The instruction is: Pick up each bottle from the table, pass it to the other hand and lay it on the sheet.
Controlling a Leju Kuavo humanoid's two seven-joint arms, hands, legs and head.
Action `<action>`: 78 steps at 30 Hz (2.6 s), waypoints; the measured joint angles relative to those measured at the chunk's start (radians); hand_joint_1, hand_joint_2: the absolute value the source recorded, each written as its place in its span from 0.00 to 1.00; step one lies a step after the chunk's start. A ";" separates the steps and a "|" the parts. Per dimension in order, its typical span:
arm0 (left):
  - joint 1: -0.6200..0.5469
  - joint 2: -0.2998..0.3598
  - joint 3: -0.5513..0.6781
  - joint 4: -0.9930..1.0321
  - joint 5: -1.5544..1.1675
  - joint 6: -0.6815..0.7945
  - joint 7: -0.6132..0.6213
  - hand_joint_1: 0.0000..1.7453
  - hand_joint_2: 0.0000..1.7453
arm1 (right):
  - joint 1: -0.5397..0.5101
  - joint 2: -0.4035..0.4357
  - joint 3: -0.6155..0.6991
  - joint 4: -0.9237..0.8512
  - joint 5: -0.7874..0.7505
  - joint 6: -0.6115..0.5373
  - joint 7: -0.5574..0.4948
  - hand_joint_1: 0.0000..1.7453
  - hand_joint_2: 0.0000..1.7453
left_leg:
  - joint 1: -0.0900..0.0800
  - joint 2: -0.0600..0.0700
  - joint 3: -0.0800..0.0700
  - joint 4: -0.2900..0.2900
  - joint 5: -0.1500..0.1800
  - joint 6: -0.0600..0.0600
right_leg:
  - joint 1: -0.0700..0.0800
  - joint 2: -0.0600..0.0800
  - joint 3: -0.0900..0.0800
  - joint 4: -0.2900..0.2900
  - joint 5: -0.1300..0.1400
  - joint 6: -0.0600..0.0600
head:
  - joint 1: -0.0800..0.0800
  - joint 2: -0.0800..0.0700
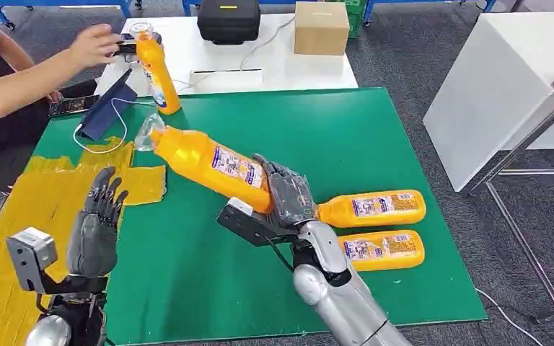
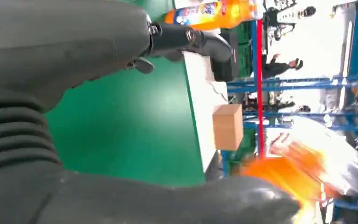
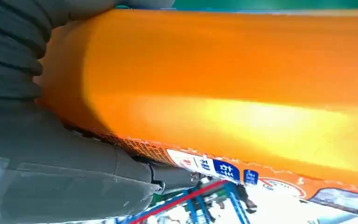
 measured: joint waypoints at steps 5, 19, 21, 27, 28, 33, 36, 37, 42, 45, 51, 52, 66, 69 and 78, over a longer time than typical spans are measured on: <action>0.013 -0.008 0.002 -0.003 0.080 -0.041 0.008 0.00 1.00 | 0.029 -0.013 0.011 -0.120 -0.053 0.007 -0.029 1.00 1.00 | 0.000 0.000 0.000 0.000 0.000 0.000 | 0.000 0.000 0.000 0.000 0.000 0.000 | 0.000 0.000; 0.015 -0.017 -0.019 -0.006 0.156 -0.066 0.037 0.00 1.00 | 0.047 -0.022 0.065 -0.189 -0.084 0.008 -0.072 1.00 1.00 | 0.000 0.000 0.000 0.000 0.000 0.000 | 0.000 0.000 0.000 0.000 0.000 0.000 | 0.000 0.000; 0.015 -0.017 -0.037 -0.007 0.179 -0.071 0.039 0.00 1.00 | 0.047 -0.022 0.094 -0.189 -0.101 0.018 -0.074 1.00 1.00 | 0.000 0.000 0.000 0.000 0.000 0.000 | 0.000 0.000 0.000 0.000 0.000 0.000 | 0.000 0.000; 0.013 -0.018 -0.097 -0.028 0.239 -0.086 0.022 0.00 1.00 | 0.011 -0.022 0.180 -0.130 -0.298 0.180 -0.067 1.00 1.00 | 0.000 0.000 0.000 0.000 0.000 0.000 | 0.000 0.000 0.000 0.000 0.000 0.000 | 0.001 0.000; 0.013 -0.017 -0.106 -0.033 0.246 -0.092 0.020 0.00 1.00 | 0.002 -0.022 0.197 -0.108 -0.315 0.199 -0.067 1.00 1.00 | 0.000 0.000 0.000 0.000 0.000 0.000 | 0.000 0.000 0.000 0.000 0.000 0.000 | 0.000 0.000; 0.012 -0.017 -0.133 -0.042 0.265 -0.109 0.014 0.00 1.00 | -0.052 -0.018 0.298 -0.017 -0.344 0.272 -0.069 1.00 1.00 | 0.000 0.000 0.000 0.000 0.001 0.000 | 0.000 0.000 0.000 0.000 0.000 0.000 | 0.000 0.000; 0.013 -0.016 -0.132 -0.041 0.285 -0.113 0.010 0.00 1.00 | -0.104 -0.013 0.357 0.026 -0.370 0.288 -0.066 1.00 1.00 | 0.000 0.001 0.000 0.000 0.001 0.000 | 0.000 0.000 0.000 0.000 0.000 0.000 | 0.001 0.000; 0.014 -0.015 -0.132 -0.041 0.289 -0.114 0.009 0.00 1.00 | -0.120 -0.010 0.372 0.039 -0.376 0.290 -0.064 1.00 1.00 | 0.000 0.001 0.000 0.000 0.001 0.000 | 0.000 0.000 0.000 0.000 0.000 0.000 | 0.000 0.000; 0.025 -0.012 -0.122 -0.040 0.297 -0.115 0.006 0.00 1.00 | -0.166 -0.010 0.419 0.082 -0.391 0.291 -0.060 1.00 1.00 | 0.000 0.001 0.000 0.000 0.001 0.000 | 0.000 0.000 0.000 0.000 0.000 0.000 | 0.000 0.000; 0.029 -0.010 -0.121 -0.040 0.299 -0.115 0.006 0.00 1.00 | -0.177 -0.010 0.428 0.094 -0.391 0.291 -0.060 1.00 1.00 | 0.000 0.001 0.000 0.000 0.001 0.000 | 0.000 0.000 -0.001 0.000 0.000 0.000 | 0.000 0.000; 0.032 -0.010 -0.119 -0.040 0.302 -0.116 0.006 1.00 1.00 | -0.185 -0.010 0.438 0.105 -0.396 0.291 -0.060 1.00 1.00 | 0.000 0.001 0.000 0.000 0.001 0.000 | 0.000 0.000 -0.001 0.000 0.000 0.000 | 0.000 0.000; 0.032 -0.009 -0.119 -0.040 0.305 -0.118 0.006 1.00 1.00 | -0.186 -0.010 0.439 0.107 -0.396 0.291 -0.060 1.00 1.00 | 0.000 0.001 0.000 0.000 0.001 0.000 | 0.000 0.000 -0.001 0.000 0.000 0.000 | 0.000 0.000; 0.030 -0.008 -0.111 -0.032 0.194 -0.104 -0.066 1.00 1.00 | -0.169 -0.019 0.433 0.104 -0.347 0.241 -0.055 1.00 1.00 | 0.000 0.001 0.000 0.000 0.001 0.000 | 0.000 0.000 -0.001 0.000 0.000 0.000 | 0.000 0.000; 0.027 -0.009 -0.106 -0.030 0.197 -0.103 -0.066 1.00 1.00 | -0.142 -0.027 0.415 0.086 -0.323 0.225 -0.053 1.00 1.00 | 0.000 0.001 0.000 0.000 0.001 0.000 | 0.000 0.000 -0.001 0.000 0.000 0.000 | 0.000 0.000; 0.021 -0.015 -0.100 -0.038 -0.071 0.015 -0.152 1.00 1.00 | -0.037 -0.052 0.326 0.004 -0.244 0.188 -0.053 0.00 0.00 | 0.000 -0.001 -0.001 0.000 0.000 0.000 | 0.000 0.000 -0.001 0.000 0.000 0.000 | 0.001 0.000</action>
